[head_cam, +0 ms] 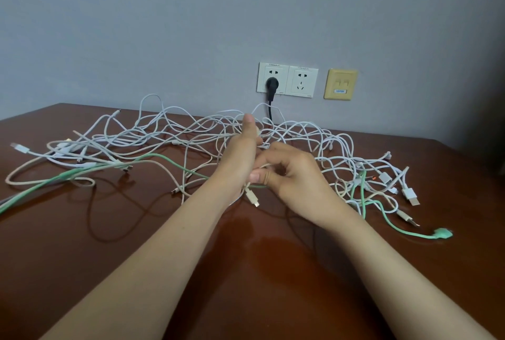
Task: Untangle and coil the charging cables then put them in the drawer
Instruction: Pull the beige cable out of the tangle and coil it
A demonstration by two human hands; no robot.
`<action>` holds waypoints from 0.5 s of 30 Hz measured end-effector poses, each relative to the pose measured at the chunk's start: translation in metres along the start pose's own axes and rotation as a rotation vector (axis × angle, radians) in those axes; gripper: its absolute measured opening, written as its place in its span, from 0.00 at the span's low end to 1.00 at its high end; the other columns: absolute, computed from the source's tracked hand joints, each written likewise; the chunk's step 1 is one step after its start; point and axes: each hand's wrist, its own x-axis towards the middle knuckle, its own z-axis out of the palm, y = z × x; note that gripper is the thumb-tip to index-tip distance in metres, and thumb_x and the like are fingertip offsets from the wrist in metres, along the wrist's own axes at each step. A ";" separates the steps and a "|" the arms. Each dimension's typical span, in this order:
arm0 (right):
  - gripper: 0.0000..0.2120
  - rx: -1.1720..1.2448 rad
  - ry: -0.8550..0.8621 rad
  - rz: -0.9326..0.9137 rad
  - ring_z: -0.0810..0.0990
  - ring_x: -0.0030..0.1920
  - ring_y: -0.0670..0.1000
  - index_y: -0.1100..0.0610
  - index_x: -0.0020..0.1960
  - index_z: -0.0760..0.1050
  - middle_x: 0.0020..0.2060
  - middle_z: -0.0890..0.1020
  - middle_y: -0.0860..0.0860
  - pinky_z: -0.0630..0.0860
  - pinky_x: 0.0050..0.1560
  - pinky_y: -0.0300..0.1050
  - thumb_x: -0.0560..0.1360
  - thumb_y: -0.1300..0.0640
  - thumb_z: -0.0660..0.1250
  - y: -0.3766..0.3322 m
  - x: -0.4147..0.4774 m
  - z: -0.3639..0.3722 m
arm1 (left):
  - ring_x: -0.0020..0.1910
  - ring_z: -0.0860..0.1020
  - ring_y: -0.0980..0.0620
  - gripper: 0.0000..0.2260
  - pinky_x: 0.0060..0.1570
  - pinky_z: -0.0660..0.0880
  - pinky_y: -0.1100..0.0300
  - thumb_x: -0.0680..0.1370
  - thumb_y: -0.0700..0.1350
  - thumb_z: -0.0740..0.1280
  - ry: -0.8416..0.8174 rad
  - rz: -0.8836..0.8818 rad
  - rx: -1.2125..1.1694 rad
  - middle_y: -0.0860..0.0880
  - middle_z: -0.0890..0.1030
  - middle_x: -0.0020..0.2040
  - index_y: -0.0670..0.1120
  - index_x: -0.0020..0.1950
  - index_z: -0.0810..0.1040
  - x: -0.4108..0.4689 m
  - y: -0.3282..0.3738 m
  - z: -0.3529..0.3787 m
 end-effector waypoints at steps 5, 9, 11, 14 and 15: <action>0.24 0.044 0.122 0.193 0.70 0.28 0.41 0.50 0.41 0.64 0.28 0.73 0.43 0.66 0.32 0.34 0.60 0.55 0.79 -0.003 0.003 -0.007 | 0.14 0.65 0.58 0.30 0.18 0.58 0.73 0.76 0.68 0.45 -0.268 -0.058 -0.090 0.52 0.70 0.20 0.44 0.33 0.68 -0.008 0.003 0.005; 0.22 -0.191 0.144 0.260 0.68 0.30 0.46 0.53 0.42 0.62 0.30 0.70 0.45 0.64 0.34 0.44 0.63 0.54 0.75 0.001 0.002 -0.013 | 0.19 0.55 0.58 0.22 0.23 0.50 0.68 0.74 0.67 0.55 -0.392 -0.056 0.089 0.51 0.61 0.28 0.49 0.36 0.70 -0.011 -0.004 0.008; 0.16 -0.160 0.124 0.220 0.68 0.32 0.47 0.56 0.45 0.63 0.33 0.73 0.48 0.64 0.33 0.39 0.67 0.65 0.69 0.005 0.002 -0.014 | 0.19 0.55 0.59 0.16 0.20 0.51 0.70 0.78 0.57 0.59 -0.410 -0.053 0.144 0.52 0.60 0.27 0.49 0.35 0.66 -0.015 -0.004 0.008; 0.14 0.005 0.096 0.196 0.70 0.38 0.50 0.54 0.47 0.65 0.39 0.74 0.50 0.68 0.41 0.41 0.71 0.70 0.63 0.010 0.003 -0.013 | 0.17 0.55 0.60 0.17 0.19 0.50 0.72 0.80 0.53 0.58 -0.399 -0.051 0.113 0.54 0.61 0.21 0.48 0.34 0.63 -0.016 -0.003 0.006; 0.15 0.061 0.094 0.200 0.71 0.40 0.50 0.52 0.47 0.66 0.40 0.74 0.49 0.69 0.43 0.43 0.72 0.71 0.62 0.011 0.004 -0.013 | 0.16 0.55 0.60 0.16 0.19 0.51 0.72 0.80 0.52 0.58 -0.393 -0.046 0.104 0.55 0.61 0.20 0.48 0.34 0.64 -0.015 -0.003 0.006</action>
